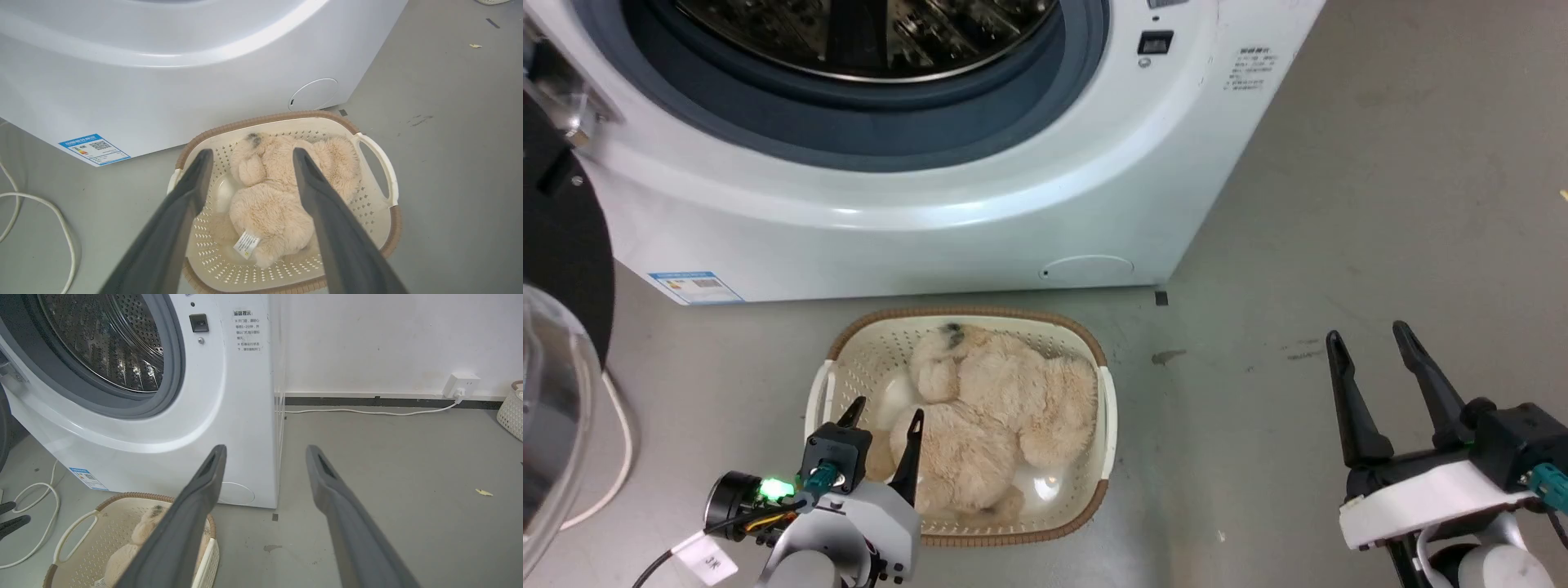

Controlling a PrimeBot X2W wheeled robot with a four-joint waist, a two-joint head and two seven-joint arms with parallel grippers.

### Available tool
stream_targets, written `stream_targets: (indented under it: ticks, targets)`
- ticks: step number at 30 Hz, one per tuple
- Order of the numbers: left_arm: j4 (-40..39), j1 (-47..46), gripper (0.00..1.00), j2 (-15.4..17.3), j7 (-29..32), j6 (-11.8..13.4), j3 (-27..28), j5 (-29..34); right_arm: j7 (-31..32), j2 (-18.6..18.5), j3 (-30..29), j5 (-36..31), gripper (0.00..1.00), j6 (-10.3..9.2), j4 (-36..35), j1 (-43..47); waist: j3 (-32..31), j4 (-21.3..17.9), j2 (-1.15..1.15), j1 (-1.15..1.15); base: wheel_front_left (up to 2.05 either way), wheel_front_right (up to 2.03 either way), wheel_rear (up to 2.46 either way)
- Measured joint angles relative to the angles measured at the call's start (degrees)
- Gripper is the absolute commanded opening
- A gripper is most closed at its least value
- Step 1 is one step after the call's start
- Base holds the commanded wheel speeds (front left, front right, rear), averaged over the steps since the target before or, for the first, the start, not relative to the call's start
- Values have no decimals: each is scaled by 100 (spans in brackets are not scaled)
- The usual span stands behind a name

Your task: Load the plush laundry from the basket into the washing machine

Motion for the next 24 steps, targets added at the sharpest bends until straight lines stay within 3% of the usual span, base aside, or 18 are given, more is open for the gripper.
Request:
stream_targets:
  ticks: [24]
  targets:
    - [2006,-1382,100,436,-250,-183,-593,-10,-270,0,-105,331,100,1,-83,-333,1233,-406,0,0,0,0,0]
